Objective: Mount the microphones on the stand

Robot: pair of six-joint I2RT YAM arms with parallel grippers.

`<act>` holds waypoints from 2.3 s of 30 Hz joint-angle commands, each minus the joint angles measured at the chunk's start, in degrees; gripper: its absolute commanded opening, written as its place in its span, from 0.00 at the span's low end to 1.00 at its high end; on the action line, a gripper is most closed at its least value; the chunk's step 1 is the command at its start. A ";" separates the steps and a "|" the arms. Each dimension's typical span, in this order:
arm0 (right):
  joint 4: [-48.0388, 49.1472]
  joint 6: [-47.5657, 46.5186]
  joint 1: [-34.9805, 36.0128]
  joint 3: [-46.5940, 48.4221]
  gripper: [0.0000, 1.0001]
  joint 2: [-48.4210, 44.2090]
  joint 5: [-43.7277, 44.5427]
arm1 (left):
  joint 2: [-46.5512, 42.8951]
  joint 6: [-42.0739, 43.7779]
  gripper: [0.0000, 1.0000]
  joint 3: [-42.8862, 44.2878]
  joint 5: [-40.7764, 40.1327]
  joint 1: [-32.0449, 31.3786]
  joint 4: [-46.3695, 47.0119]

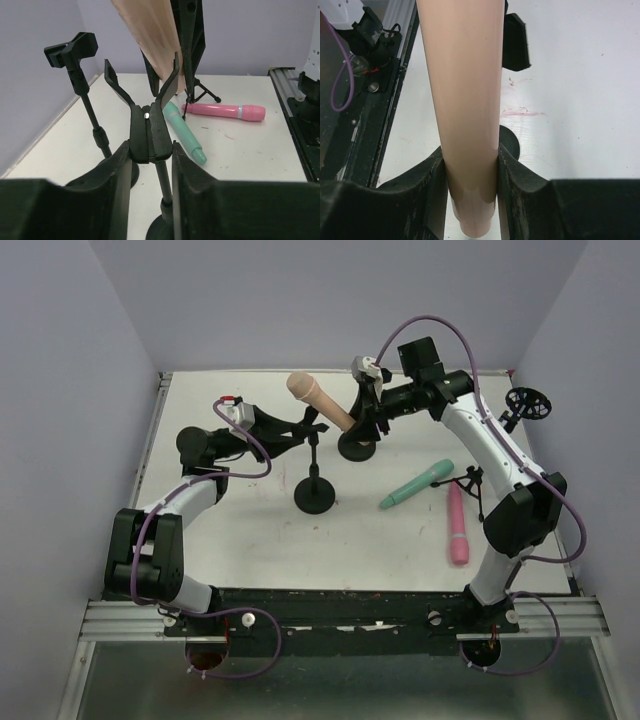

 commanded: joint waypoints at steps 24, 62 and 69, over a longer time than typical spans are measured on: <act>-5.88 -11.22 4.42 3.44 0.18 6.62 8.61 | -1.28 -1.38 0.46 2.62 3.02 0.28 -1.29; 2.56 3.37 2.75 -2.79 1.00 -9.36 15.38 | -41.79 6.87 0.98 -16.35 -30.36 0.11 -46.57; 11.68 9.95 -1.81 -18.22 1.00 -23.59 8.44 | -41.98 15.58 0.97 -20.14 -45.57 -14.04 -46.84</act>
